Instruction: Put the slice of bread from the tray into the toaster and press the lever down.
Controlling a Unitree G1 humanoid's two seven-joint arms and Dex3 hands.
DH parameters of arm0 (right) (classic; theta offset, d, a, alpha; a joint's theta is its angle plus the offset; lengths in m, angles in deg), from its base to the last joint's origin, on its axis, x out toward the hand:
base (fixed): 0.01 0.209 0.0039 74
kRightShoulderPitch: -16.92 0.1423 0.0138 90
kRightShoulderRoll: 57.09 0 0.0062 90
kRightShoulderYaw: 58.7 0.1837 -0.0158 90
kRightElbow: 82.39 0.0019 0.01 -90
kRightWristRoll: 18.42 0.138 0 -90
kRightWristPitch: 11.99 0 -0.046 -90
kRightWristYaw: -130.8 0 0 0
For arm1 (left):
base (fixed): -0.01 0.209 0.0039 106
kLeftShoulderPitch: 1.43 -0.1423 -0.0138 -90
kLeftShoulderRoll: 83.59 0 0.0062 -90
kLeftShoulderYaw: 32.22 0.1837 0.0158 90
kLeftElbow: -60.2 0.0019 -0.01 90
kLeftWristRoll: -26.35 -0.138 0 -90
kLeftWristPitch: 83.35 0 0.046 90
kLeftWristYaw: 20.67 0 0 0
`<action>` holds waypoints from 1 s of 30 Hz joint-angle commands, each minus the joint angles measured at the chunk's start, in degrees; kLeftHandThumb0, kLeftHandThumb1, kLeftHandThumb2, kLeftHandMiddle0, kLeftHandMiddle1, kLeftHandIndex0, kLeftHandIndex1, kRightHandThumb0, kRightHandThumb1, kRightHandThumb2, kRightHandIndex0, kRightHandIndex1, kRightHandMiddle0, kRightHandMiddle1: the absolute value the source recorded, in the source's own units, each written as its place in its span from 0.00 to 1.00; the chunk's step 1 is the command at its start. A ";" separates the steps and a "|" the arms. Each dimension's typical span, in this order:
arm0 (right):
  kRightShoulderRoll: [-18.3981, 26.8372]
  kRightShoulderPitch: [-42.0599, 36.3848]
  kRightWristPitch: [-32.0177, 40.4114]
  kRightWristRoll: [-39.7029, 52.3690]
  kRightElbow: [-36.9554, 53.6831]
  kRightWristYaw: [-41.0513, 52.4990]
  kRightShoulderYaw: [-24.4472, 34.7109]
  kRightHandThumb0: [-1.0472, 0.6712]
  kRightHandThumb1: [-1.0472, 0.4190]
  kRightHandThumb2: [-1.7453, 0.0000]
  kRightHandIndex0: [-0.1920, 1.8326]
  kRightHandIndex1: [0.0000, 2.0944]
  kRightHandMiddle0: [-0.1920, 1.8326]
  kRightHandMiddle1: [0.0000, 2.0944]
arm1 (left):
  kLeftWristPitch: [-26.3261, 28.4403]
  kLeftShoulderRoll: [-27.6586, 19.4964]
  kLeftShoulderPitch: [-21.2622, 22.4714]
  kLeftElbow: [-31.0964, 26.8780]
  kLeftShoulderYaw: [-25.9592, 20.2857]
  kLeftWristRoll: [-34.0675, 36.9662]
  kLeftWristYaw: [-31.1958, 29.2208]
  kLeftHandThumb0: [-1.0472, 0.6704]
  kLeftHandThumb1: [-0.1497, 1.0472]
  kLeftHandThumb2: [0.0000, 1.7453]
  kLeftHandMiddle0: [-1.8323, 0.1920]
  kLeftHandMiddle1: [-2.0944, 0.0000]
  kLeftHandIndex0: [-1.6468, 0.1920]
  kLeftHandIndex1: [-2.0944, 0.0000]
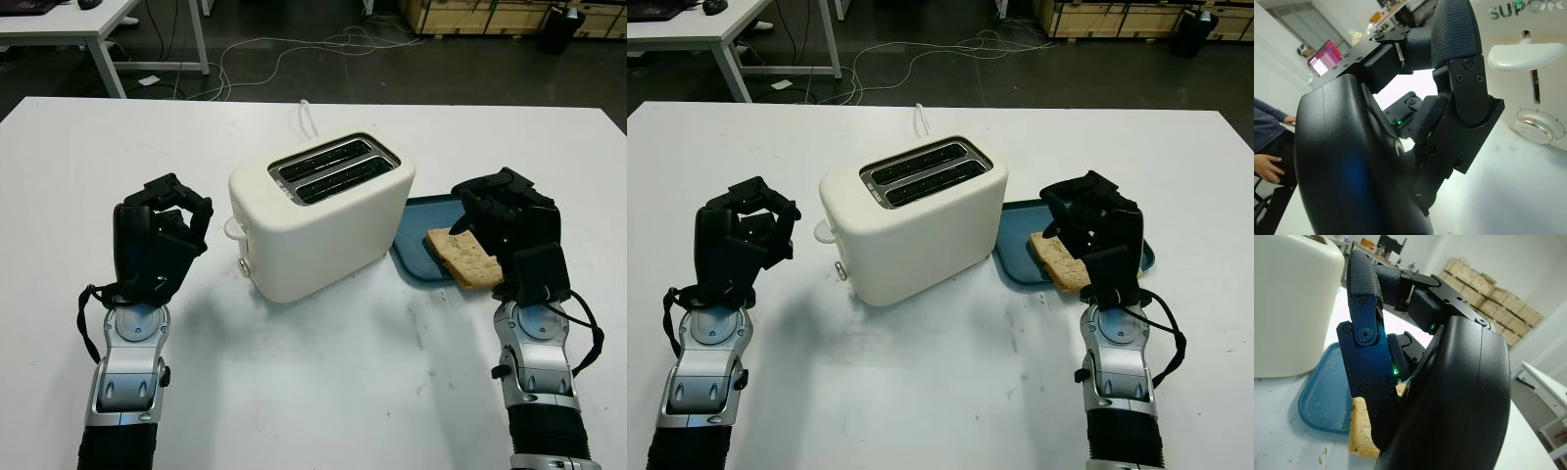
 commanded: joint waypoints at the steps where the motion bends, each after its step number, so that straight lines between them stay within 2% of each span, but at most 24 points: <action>1: 0.02 0.32 0.14 0.43 0.43 0.05 0.32 0.28 0.09 0.87 0.58 0.72 0.55 0.51 | -0.55 -0.15 0.25 -0.49 -0.12 0.05 -0.25 0.15 0.66 0.49 0.26 0.28 0.32 0.28; 11: 1.43 0.01 -1.03 0.16 -0.54 2.45 -0.32 0.29 0.09 0.86 0.59 0.69 0.61 0.34 | -0.90 -0.22 0.26 -0.16 -0.08 0.29 -0.49 0.15 0.65 0.50 0.26 0.28 0.31 0.28; 14: 3.64 -0.33 -4.80 -0.96 -1.25 4.78 -0.59 0.31 0.09 0.86 0.57 0.67 0.60 0.32 | -0.90 -0.39 0.19 -0.16 -0.32 0.66 -0.80 0.15 0.65 0.50 0.26 0.28 0.31 0.28; 17: 9.89 -0.89 -16.04 -6.65 -2.97 4.69 0.57 0.29 0.09 0.91 0.52 0.58 0.57 0.24 | -0.92 -0.39 0.25 -0.18 -0.52 0.71 -1.09 0.15 0.65 0.51 0.26 0.28 0.32 0.29; 19: 15.18 -2.37 -18.95 -9.93 -1.81 5.30 2.11 0.28 0.10 0.98 0.52 0.42 0.57 0.13 | -0.87 -0.46 0.37 -0.15 -0.53 0.23 -0.98 0.15 0.65 0.50 0.26 0.28 0.32 0.29; 20: 17.57 -3.14 -19.72 -11.59 -1.22 5.55 2.67 0.27 0.11 0.99 0.48 0.36 0.54 0.08 | -0.93 -0.52 0.43 -0.10 -0.54 0.01 -0.91 0.15 0.65 0.50 0.26 0.28 0.32 0.29; 23: 25.89 -5.90 -23.98 -20.53 -0.66 3.84 4.68 0.24 0.12 1.00 0.38 0.28 0.48 0.02 | -1.57 -0.62 0.71 0.30 -0.60 -0.22 -0.66 0.15 0.66 0.50 0.26 0.28 0.31 0.29; 26: 31.49 -8.73 -23.92 -27.04 0.42 3.41 5.44 0.21 0.11 1.00 0.30 0.19 0.38 0.00 | -2.10 -0.54 1.07 0.79 -0.84 0.30 -0.78 0.15 0.66 0.50 0.26 0.28 0.31 0.28; 30: 35.43 -10.94 -21.32 -33.09 0.51 3.25 4.47 0.20 0.13 1.00 0.24 0.15 0.31 0.00 | -1.88 -0.70 1.43 0.77 -0.98 0.13 -0.80 0.15 0.66 0.49 0.26 0.28 0.32 0.30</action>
